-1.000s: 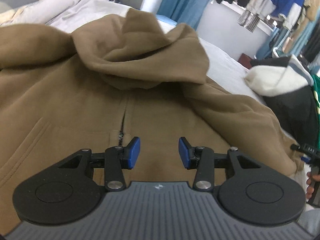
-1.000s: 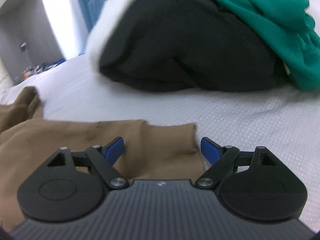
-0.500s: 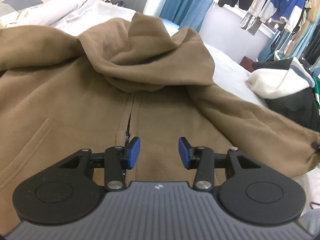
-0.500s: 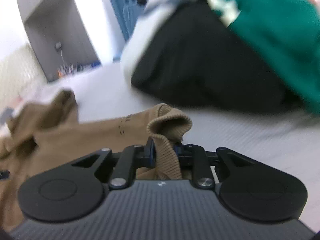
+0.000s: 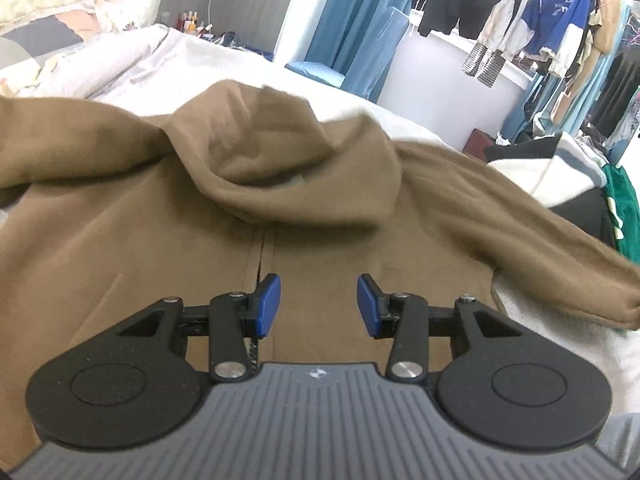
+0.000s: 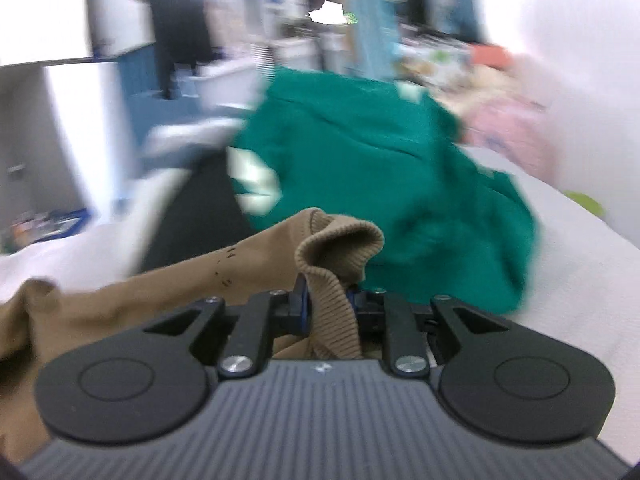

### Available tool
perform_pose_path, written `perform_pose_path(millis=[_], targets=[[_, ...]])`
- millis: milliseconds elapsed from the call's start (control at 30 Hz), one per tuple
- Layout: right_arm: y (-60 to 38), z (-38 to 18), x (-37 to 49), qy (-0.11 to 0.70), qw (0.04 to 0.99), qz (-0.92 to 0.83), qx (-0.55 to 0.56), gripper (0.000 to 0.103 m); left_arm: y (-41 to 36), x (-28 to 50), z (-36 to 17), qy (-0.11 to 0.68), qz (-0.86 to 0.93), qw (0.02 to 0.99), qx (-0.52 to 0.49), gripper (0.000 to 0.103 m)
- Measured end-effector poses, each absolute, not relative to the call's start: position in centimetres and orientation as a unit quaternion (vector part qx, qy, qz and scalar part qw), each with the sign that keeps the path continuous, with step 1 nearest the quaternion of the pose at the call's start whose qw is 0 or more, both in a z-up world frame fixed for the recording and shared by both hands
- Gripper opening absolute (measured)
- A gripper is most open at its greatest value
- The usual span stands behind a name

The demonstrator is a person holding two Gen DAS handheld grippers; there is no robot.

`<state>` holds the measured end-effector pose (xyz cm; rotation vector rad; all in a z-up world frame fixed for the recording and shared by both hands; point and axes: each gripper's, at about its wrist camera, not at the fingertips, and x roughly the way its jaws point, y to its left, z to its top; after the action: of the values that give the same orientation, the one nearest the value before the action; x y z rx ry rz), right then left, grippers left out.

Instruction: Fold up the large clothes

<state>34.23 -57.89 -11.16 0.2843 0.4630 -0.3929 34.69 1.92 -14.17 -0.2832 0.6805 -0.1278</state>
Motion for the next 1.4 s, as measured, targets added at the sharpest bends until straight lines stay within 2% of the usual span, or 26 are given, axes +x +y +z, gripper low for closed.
perform_pose_path(millis=[133,233,433,500,567,633,800,933,1233,1400], targets=[[-61.9,-16.4,34.6,0.281,0.910,-0.229,0.202,0.020,2.9,34.9,-13.1,0.329,-0.060,0.934,-0.124,0.048],[-61.5,-19.6,34.4,0.311,0.898,-0.237,0.203,0.020,3.6,35.6,-12.8,0.329,-0.053,0.936,-0.110,0.048],[-60.6,-20.8,35.0,0.319,0.901,-0.235,0.178,0.027,4.8,36.7,-13.1,0.324,-0.050,0.937,-0.117,0.048],[-59.8,-19.9,35.2,0.326,0.901,-0.238,0.160,0.036,5.2,36.8,-13.2,0.321,-0.049,0.937,-0.125,0.048],[-58.6,-18.3,35.6,0.331,0.903,-0.238,0.136,0.067,5.7,36.9,-13.2,0.318,-0.049,0.937,-0.132,0.048],[-56.9,-16.8,35.0,0.322,0.912,-0.224,0.123,0.085,6.1,36.8,-13.2,0.315,-0.048,0.938,-0.138,0.048],[-51.2,-13.1,33.8,0.305,0.929,-0.160,0.137,0.085,7.1,36.1,-12.6,0.301,-0.044,0.943,-0.136,0.048],[-44.2,-8.3,34.9,0.272,0.953,-0.094,0.094,0.085,8.2,35.2,-12.4,0.291,-0.045,0.945,-0.143,0.048],[-28.8,1.2,37.5,0.213,0.972,0.058,0.079,0.085,11.4,33.6,-11.7,0.259,-0.021,0.954,-0.151,0.048],[-20.1,3.2,39.0,0.196,0.968,0.139,0.074,0.085,13.7,32.8,-11.9,0.255,-0.008,0.952,-0.171,0.048]])
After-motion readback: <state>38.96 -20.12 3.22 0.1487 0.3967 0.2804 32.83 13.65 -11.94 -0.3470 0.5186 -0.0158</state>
